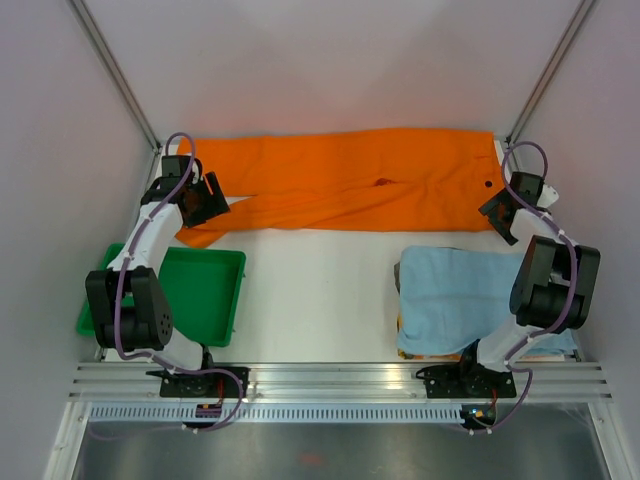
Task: Fold and stack the trousers
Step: Flatten the trousers out
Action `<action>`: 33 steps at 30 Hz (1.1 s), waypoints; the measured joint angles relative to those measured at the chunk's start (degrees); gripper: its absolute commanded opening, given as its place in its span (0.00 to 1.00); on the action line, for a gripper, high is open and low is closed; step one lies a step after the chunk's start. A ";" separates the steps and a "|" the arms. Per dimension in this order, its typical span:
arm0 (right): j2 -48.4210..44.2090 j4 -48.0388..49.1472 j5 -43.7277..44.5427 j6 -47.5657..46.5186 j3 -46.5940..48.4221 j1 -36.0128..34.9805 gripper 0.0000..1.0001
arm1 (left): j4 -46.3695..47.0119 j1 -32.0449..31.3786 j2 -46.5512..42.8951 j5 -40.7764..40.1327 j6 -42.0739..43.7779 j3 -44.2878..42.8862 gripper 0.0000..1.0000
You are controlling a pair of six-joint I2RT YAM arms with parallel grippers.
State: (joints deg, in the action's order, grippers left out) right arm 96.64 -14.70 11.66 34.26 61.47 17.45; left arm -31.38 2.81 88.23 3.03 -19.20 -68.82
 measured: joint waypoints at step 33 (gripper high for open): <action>0.15 -1.75 -1.57 -7.65 13.05 -0.31 0.07 | -0.35 -13.31 -0.33 -5.01 1.81 -0.63 0.75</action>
State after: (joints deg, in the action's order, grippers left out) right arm 96.79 -16.45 10.09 26.61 74.52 17.15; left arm -31.73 -10.50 87.90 -1.98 -17.39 -69.45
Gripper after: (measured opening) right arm 0.025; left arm 0.754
